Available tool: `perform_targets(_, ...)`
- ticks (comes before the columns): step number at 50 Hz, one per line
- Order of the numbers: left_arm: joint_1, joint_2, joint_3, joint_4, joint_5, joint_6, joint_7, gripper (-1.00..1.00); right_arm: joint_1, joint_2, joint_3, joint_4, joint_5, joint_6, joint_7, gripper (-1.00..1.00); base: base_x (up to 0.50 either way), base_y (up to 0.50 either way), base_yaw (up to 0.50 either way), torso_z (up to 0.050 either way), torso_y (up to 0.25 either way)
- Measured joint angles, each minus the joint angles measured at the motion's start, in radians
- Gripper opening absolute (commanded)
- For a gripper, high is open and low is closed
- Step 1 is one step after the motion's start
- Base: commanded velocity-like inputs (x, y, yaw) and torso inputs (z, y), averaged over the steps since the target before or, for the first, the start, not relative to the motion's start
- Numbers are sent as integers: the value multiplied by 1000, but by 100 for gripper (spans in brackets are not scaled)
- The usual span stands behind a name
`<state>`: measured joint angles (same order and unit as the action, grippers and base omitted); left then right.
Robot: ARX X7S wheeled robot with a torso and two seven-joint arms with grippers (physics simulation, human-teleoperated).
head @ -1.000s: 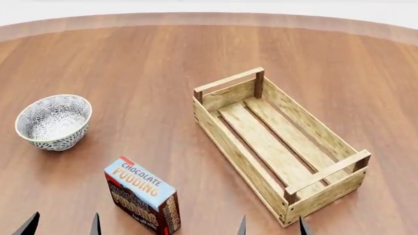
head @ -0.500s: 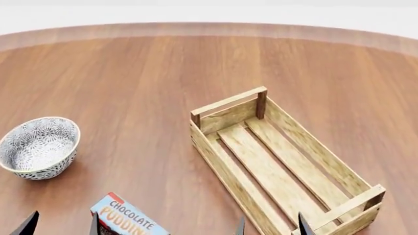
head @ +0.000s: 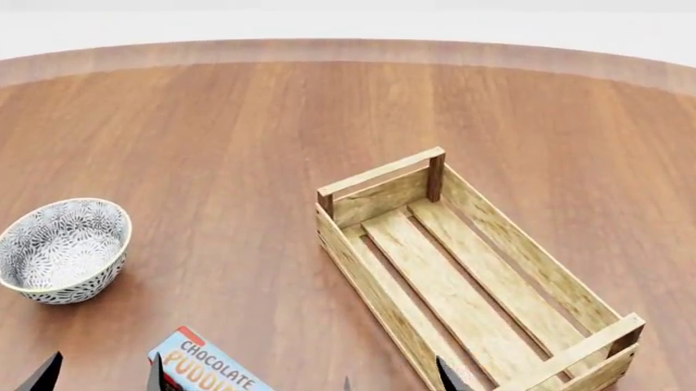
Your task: Pick up the chocolate pudding and put it in the tray.
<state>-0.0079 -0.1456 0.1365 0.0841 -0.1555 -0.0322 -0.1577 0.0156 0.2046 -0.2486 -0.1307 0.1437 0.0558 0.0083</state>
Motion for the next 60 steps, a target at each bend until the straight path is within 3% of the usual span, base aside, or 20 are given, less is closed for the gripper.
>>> perform_targets(30, -8, -19, 24, 15, -14, -12, -23, 100, -111, 87, -91, 49, 31, -151, -156, 100, 0, 0, 0, 0, 0)
perform_targets(60, -16, -38, 33, 51, -37, -36, -47, 100, 26, 46, -195, 265, -17, -152, -236, 100, 0, 0, 0, 0, 0)
